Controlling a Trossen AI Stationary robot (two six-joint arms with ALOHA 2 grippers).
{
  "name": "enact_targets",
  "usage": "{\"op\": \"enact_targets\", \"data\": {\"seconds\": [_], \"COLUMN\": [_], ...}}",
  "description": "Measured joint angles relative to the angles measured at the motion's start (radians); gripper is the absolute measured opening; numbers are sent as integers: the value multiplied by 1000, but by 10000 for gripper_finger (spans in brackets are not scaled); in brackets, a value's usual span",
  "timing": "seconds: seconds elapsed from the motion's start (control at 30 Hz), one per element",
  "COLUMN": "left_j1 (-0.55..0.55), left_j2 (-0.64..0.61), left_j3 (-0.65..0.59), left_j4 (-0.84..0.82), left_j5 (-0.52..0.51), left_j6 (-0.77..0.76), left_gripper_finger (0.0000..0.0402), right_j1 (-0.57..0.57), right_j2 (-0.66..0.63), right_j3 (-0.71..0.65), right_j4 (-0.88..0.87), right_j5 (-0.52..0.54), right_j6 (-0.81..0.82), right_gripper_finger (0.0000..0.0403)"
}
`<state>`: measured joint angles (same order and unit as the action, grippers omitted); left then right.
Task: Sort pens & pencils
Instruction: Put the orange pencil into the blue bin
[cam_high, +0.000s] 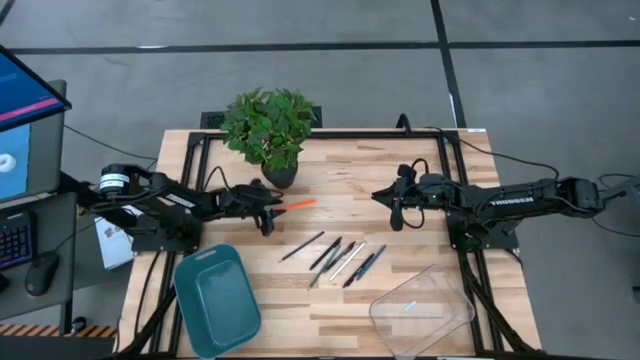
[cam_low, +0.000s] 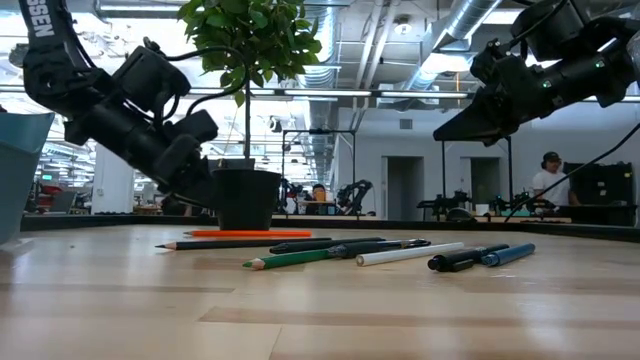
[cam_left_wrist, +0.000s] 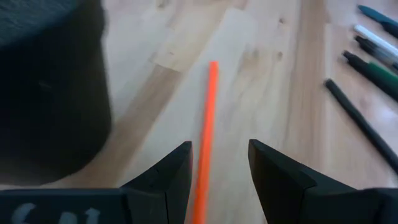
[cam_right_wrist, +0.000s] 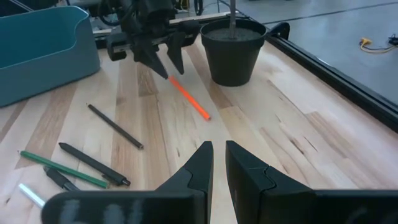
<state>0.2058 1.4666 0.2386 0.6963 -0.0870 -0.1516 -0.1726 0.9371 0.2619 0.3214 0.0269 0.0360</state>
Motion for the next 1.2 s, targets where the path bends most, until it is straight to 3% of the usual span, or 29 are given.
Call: {"op": "enact_targets", "data": {"seconds": [0.6, 1.2], "left_j1": [50, 52], "left_j2": [0, 41], "left_j3": [0, 34], "left_j4": [-18, -21], "left_j5": [56, 14], "left_j6": [16, 23], "left_gripper_finger": [149, 149], "right_j1": [0, 0], "right_j2": [0, 0], "right_j3": [0, 0], "right_j4": [0, 3], "right_j5": [0, 0], "right_j6": [27, 27], "right_gripper_finger": [66, 66]}}
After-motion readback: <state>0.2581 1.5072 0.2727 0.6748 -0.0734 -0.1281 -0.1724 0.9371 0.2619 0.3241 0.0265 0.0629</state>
